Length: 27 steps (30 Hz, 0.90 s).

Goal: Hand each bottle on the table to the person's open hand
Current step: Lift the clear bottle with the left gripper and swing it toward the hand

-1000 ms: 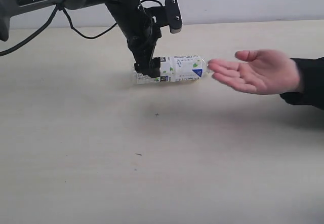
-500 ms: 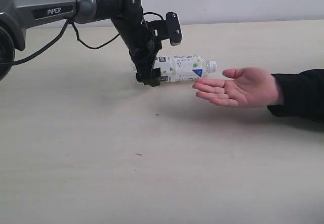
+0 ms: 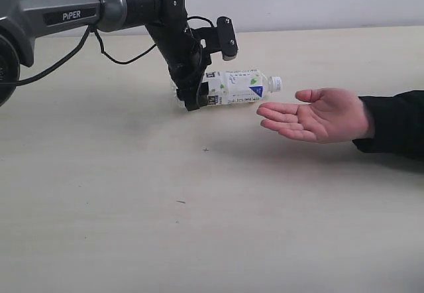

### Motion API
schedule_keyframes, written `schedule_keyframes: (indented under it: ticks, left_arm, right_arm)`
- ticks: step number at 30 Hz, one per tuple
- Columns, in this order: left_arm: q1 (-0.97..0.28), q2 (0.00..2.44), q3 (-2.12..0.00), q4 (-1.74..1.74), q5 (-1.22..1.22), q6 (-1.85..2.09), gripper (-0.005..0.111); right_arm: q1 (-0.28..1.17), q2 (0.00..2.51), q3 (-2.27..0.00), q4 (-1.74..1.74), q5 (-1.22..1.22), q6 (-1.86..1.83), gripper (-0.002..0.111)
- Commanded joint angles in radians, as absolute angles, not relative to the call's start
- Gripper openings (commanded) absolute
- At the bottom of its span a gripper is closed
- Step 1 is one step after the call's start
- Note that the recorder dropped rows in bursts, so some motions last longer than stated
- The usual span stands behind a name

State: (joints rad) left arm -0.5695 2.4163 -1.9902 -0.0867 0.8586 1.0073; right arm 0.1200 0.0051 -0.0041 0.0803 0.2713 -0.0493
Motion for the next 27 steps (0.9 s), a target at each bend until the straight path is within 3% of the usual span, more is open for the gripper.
schedule_keyframes:
  ticks: [1,20,27]
  left_arm:
    - [-0.571,2.378,-1.994,-0.016,0.865,0.877,0.000]
    - [-0.580,2.153,-1.995,0.069,1.092,0.296,0.000]
    - [-0.653,2.096,-1.992,0.069,1.216,0.096,0.000]
  right_arm:
    - [0.115,0.000,0.000,0.076,0.266,-0.050,0.000]
    - [0.115,0.000,0.000,0.076,0.266,-0.050,0.000]
    - [0.115,0.000,0.000,0.080,0.266,-0.050,0.000]
